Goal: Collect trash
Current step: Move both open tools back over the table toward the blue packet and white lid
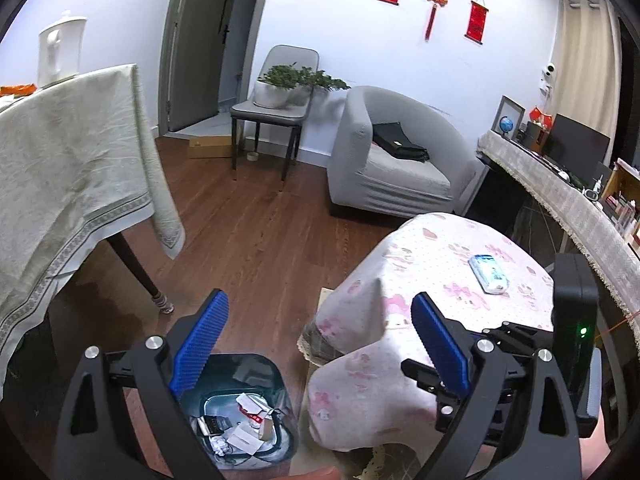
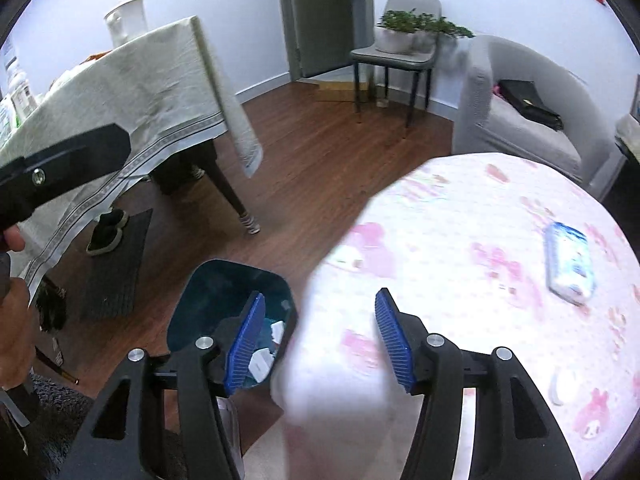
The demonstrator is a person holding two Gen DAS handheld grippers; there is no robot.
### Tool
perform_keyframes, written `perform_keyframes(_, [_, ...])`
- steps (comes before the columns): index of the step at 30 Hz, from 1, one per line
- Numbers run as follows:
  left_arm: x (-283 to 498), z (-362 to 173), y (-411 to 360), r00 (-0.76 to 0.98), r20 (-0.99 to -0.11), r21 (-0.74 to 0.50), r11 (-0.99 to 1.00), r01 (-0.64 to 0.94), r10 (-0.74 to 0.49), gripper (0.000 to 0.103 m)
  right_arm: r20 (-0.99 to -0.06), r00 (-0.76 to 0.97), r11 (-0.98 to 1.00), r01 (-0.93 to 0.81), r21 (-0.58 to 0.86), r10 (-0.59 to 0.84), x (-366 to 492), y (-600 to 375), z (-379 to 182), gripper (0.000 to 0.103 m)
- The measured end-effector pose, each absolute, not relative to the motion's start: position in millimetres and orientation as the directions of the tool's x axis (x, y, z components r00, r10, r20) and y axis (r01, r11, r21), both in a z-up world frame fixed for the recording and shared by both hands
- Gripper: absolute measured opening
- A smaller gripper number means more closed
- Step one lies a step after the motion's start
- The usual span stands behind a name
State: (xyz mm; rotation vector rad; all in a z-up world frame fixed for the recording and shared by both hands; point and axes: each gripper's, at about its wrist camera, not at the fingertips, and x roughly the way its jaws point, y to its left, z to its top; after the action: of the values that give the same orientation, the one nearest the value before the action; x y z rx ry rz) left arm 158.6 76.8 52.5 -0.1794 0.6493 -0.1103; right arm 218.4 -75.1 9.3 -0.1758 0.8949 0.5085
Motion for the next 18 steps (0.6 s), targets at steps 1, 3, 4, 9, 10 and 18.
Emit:
perform_keyframes(1, [160.6, 52.1, 71.8, 0.79, -0.591, -0.202, 0.978, 0.051, -0.164, 0.094, -0.779, 0.525, 0.874, -0.483, 0.058, 0.342, 219.2, -81.4, 10.6, 0.058])
perform_keyframes(3, [163.9, 51.7, 64.6, 0.787, -0.592, -0.203, 0.977, 0.061, -0.172, 0.095, -0.775, 0.54, 0.885, -0.463, 0.052, 0.329, 220.2, -92.7, 12.2, 0.059])
perform_keyframes(4, [165.9, 51.1, 60.0, 0.785, -0.594, -0.202, 0.977, 0.067, -0.176, 0.095, -0.773, 0.548, 0.891, -0.452, 0.047, 0.319, 221.1, -99.5, 13.0, 0.06])
perform_keyframes(9, [174.4, 48.4, 38.2, 0.775, -0.601, -0.194, 0.976, 0.097, -0.196, 0.096, -0.768, 0.58, 0.918, -0.396, 0.027, 0.273, 223.9, -132.6, 13.9, 0.061])
perform_keyframes(10, [175.6, 47.6, 35.0, 0.773, -0.601, -0.194, 0.976, 0.103, -0.201, 0.096, -0.767, 0.584, 0.922, -0.387, 0.025, 0.266, 224.4, -137.2, 13.8, 0.062])
perform_keyframes(18, [185.4, 40.9, 10.6, 0.755, -0.616, -0.201, 0.971, 0.126, -0.225, 0.097, -0.766, 0.607, 0.947, -0.321, 0.008, 0.213, 226.1, -175.0, 13.8, 0.064])
